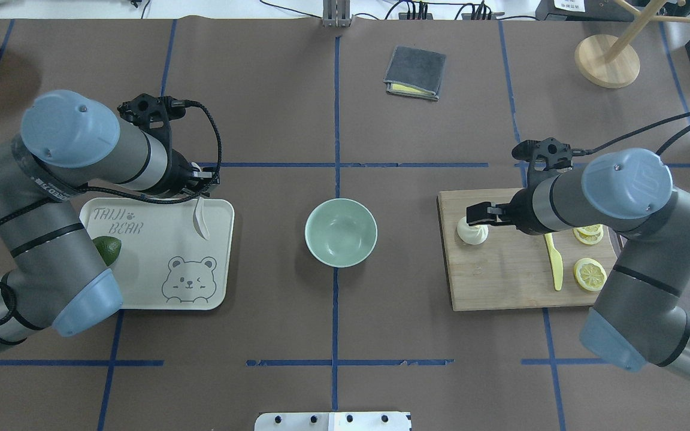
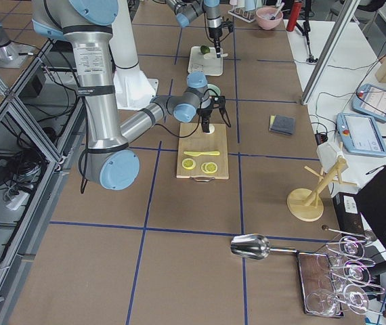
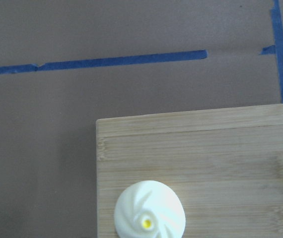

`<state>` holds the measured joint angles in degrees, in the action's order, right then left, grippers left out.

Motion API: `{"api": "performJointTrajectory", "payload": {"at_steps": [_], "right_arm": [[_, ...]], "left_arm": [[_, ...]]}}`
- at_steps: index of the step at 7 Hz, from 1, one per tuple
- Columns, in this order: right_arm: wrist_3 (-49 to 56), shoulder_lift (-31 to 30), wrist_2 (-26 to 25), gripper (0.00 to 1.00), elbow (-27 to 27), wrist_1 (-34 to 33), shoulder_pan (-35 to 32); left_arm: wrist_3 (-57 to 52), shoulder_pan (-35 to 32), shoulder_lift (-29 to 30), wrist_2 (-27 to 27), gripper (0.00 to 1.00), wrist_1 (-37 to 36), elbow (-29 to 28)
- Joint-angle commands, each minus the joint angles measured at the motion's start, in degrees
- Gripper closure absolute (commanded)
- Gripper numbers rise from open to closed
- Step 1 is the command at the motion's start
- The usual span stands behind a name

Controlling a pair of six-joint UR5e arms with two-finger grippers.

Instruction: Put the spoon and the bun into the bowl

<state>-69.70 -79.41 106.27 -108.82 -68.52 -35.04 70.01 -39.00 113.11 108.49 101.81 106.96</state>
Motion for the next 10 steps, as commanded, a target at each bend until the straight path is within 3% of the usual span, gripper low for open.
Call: {"api": "performJointTrajectory", "payload": {"at_steps": [1, 4, 6, 7, 8, 9, 10], "right_arm": [[0.00, 4.24, -1.15, 0.00, 0.89, -7.20, 1.99], [0.88, 5.22, -3.08, 0.02, 3.96, -7.32, 2.43], [0.97, 6.10, -3.88, 0.10, 6.07, -7.15, 2.35], [0.97, 6.11, -3.79, 0.29, 5.99, -7.15, 2.26], [0.97, 6.11, -3.70, 0.64, 5.81, -7.15, 2.26], [1.05, 6.02, -3.70, 0.90, 5.72, -7.15, 2.17], [1.14, 6.02, -3.44, 1.00, 5.46, -7.15, 1.74]], "left_arm": [[0.04, -0.11, 0.09, 0.15, 1.00, 0.14, 0.00], [0.04, -0.11, -0.08, 0.15, 1.00, 0.58, -0.70], [0.04, -0.11, -0.08, 0.15, 1.00, 0.67, -0.70], [0.04, -0.11, -0.08, 0.15, 1.00, 0.67, -0.70], [0.56, -0.02, 0.00, 0.15, 1.00, 0.67, -0.79], [3.96, 0.24, 0.87, 0.06, 1.00, 0.85, -1.31], [7.04, 0.42, 3.67, 0.06, 1.00, 0.76, -3.14]]}}
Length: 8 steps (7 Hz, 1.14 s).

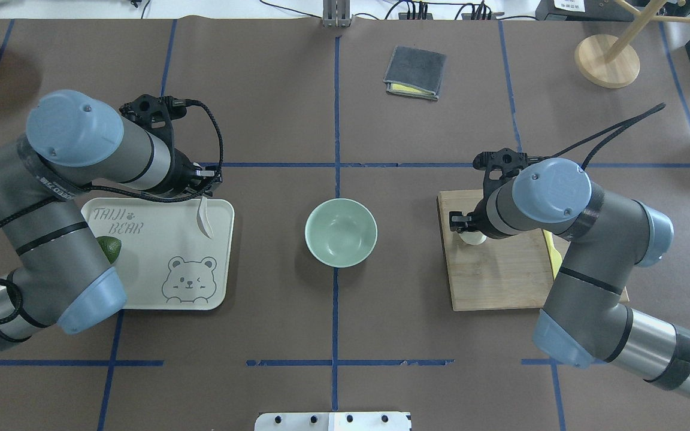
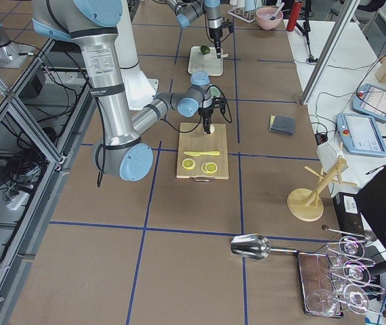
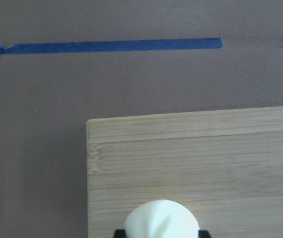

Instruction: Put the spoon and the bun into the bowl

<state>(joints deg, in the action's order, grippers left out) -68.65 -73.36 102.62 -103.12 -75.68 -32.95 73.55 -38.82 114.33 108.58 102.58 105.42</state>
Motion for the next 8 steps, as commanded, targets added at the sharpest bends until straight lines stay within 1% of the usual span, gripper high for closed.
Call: {"api": "performJointTrajectory", "payload": {"at_steps": [1, 2, 3, 4, 6, 8], "right_arm": [[0.19, -0.03, 0.65, 1.00, -0.76, 0.00, -0.97], [0.19, 0.06, 0.74, 1.00, -1.90, -0.08, -1.33], [0.19, 0.06, 0.83, 1.00, -2.87, -0.09, -1.85], [0.19, 0.06, 1.96, 1.00, -3.31, -0.09, -2.81], [0.19, 0.32, 3.20, 1.00, -4.28, -0.09, -3.79], [0.19, 0.50, 3.20, 1.00, -4.55, -0.09, -3.97]], "left_arm": [[7.10, 1.02, 5.53, -0.03, 1.00, -0.01, -3.62], [10.44, 2.33, 7.47, -0.12, 1.00, 0.60, -4.86], [15.17, 2.95, 10.19, -0.21, 1.00, 3.74, -8.18], [17.13, 4.00, 13.26, -0.38, 1.00, 5.51, -11.86], [17.85, 4.62, 15.13, -0.47, 1.00, 6.31, -13.48], [21.80, 6.73, 16.54, -0.64, 1.00, 10.52, -16.28]]}}
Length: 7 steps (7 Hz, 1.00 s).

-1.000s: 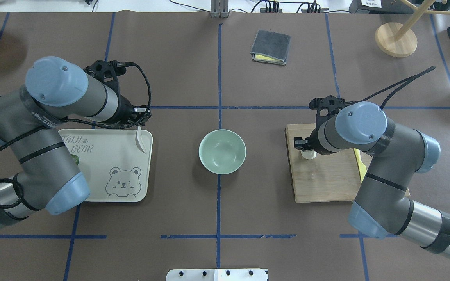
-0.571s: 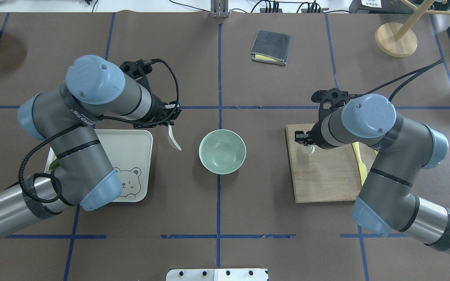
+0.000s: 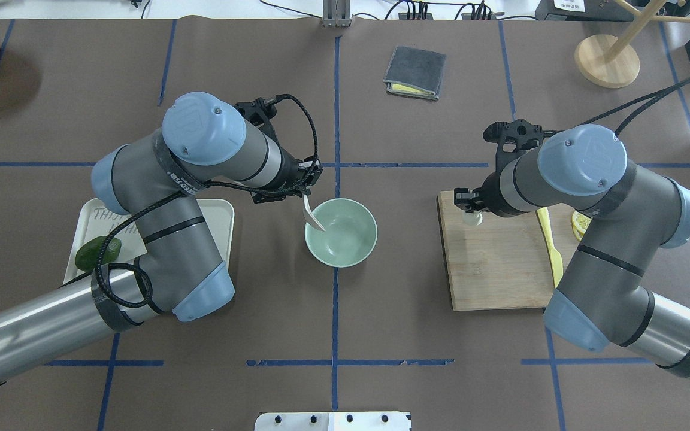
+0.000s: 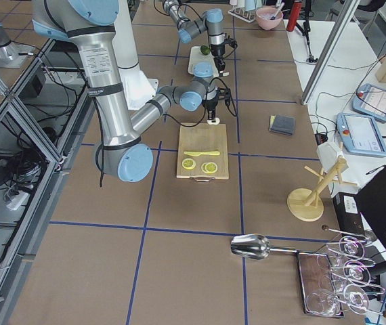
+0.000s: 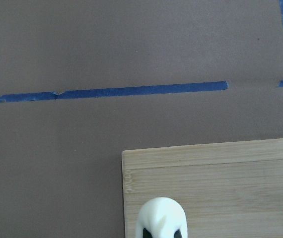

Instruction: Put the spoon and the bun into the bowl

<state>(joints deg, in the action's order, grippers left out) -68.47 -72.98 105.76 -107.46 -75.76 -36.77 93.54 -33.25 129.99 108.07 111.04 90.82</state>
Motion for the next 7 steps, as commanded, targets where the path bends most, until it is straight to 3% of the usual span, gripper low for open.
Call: {"api": "performJointTrajectory", "payload": {"at_steps": [1, 2, 3, 4, 7], "right_arm": [[0.00, 0.11, 0.06, 1.00, -0.20, 0.00, -0.15], [-0.09, 0.11, 0.06, 1.00, -0.29, 0.00, -0.15], [-0.09, 0.11, 0.06, 1.00, -0.21, 0.00, -0.15], [-0.09, 0.20, -0.02, 1.00, -0.29, 0.00, -0.06], [-1.14, 4.32, -0.20, 1.00, -0.12, -0.09, 0.20]], "left_arm": [[1.82, 1.78, 1.40, -0.14, 1.00, 2.07, -2.40], [1.91, 2.13, 1.41, -0.14, 1.00, 2.16, -2.40], [1.47, 2.14, 1.23, -0.14, 0.19, 3.55, -2.40], [1.12, 2.14, 0.97, -0.14, 0.00, 4.52, -2.23], [-6.32, -0.22, -3.40, -0.15, 0.00, 1.73, 3.81]]}}
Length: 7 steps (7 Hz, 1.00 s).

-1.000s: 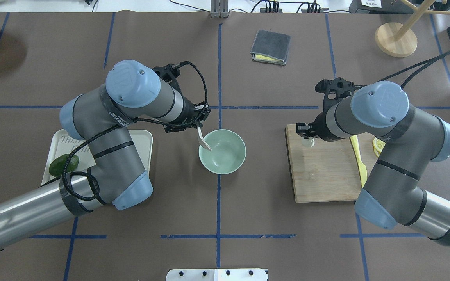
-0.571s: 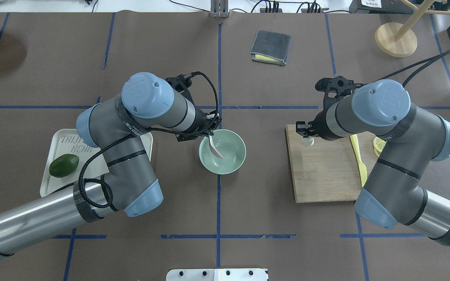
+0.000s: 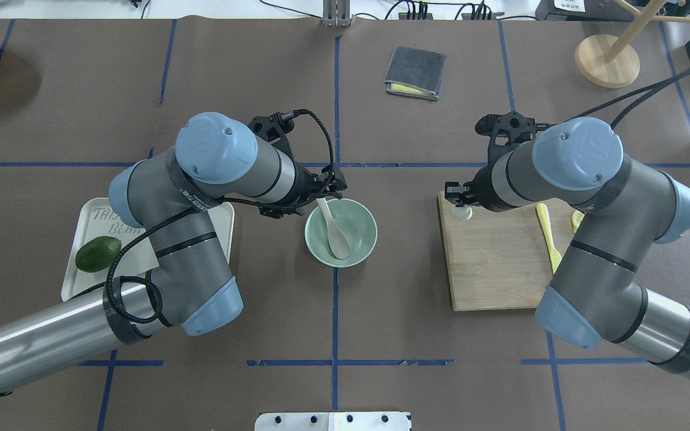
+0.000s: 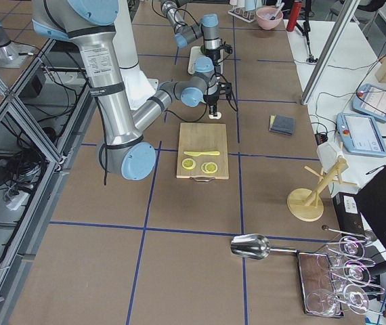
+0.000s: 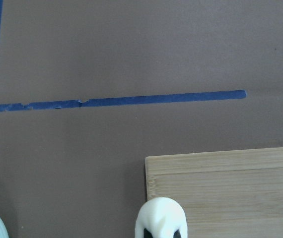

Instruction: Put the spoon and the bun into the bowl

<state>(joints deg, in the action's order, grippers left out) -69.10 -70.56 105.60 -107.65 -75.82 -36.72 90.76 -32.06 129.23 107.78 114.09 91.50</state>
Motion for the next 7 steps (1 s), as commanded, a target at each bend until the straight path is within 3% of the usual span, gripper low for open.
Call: {"api": "performJointTrajectory", "payload": {"at_steps": [1, 3, 5, 6, 7], "right_arm": [[-1.04, 4.10, -0.04, 1.00, 0.51, -0.38, 0.59], [-6.28, 9.71, -0.30, 1.00, 2.95, -1.26, 3.56], [-12.72, 17.19, -2.40, 0.98, 9.28, -1.09, 7.43], [-13.95, 17.74, -3.89, 0.88, 9.56, -1.00, 8.93], [-16.22, 18.26, -4.00, 0.26, 10.00, -0.82, 9.82]], "left_arm": [[-9.66, -3.61, -4.49, 0.24, 0.00, -6.37, 6.90], [-21.54, -8.78, -7.91, 0.33, 0.00, -14.66, 12.88], [-33.92, -15.89, -14.59, 0.50, 0.00, -15.12, 16.51], [-38.51, -18.46, -16.79, 0.68, 0.00, -15.13, 16.43], [-42.47, -20.83, -18.21, 0.77, 0.00, -15.13, 16.43]]}}
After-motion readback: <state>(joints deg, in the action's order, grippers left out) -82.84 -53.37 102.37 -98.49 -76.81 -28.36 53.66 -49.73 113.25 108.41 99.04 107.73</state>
